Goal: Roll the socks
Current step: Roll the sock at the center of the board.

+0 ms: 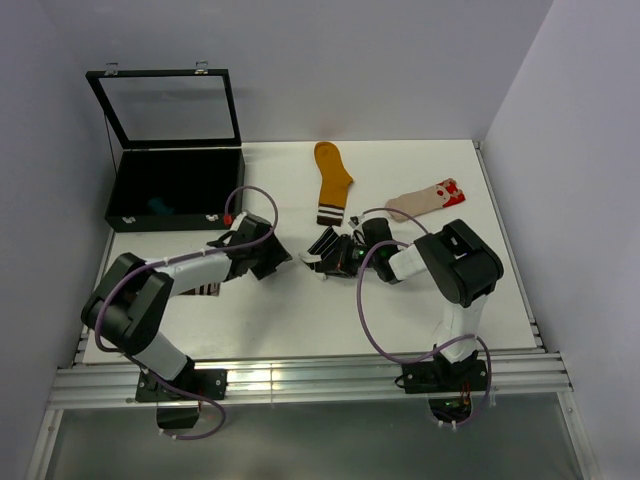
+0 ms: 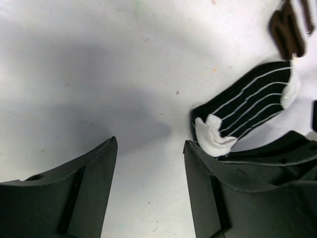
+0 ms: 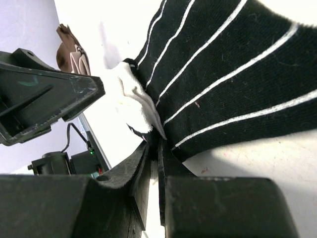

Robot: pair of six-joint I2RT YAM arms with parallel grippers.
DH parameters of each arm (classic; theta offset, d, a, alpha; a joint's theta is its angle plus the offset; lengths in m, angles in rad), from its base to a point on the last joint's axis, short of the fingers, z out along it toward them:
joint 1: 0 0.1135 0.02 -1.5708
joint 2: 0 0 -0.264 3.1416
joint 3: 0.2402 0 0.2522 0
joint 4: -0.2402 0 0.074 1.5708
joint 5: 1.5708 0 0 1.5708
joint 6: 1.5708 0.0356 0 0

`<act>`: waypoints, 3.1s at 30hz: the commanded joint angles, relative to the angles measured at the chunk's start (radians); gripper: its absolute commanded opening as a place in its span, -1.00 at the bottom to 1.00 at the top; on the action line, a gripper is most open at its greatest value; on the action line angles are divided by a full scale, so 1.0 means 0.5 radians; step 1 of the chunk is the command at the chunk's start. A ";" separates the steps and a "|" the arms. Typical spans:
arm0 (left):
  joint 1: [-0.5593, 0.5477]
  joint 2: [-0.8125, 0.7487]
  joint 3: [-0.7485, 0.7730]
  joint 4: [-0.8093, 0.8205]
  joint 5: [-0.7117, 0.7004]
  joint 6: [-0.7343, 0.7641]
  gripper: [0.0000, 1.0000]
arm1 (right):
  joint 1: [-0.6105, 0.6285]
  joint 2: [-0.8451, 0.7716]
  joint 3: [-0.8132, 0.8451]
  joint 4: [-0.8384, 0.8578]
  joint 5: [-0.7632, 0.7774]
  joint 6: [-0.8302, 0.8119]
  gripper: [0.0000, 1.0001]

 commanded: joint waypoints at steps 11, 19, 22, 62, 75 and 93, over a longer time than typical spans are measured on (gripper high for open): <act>0.023 0.123 -0.102 0.513 0.251 -0.055 0.23 | 0.010 0.087 -0.010 0.131 0.021 0.055 -0.74; 0.023 0.267 0.009 0.406 0.260 -0.052 0.11 | 0.010 0.078 -0.016 0.131 0.018 0.058 -0.74; 0.023 0.270 0.027 0.366 0.248 -0.052 0.04 | 0.010 0.078 -0.007 0.128 0.018 0.058 -0.75; -0.100 0.681 0.717 -0.426 0.076 0.298 -0.74 | 0.439 -0.673 0.282 -0.872 1.226 -1.046 -0.09; -0.103 0.740 0.874 -0.564 0.110 0.479 -0.71 | 0.958 -0.597 0.365 -0.694 1.858 -1.877 -0.04; -0.103 0.749 0.862 -0.552 0.122 0.485 -0.70 | 0.995 -0.251 0.313 -0.633 1.957 -1.810 -0.04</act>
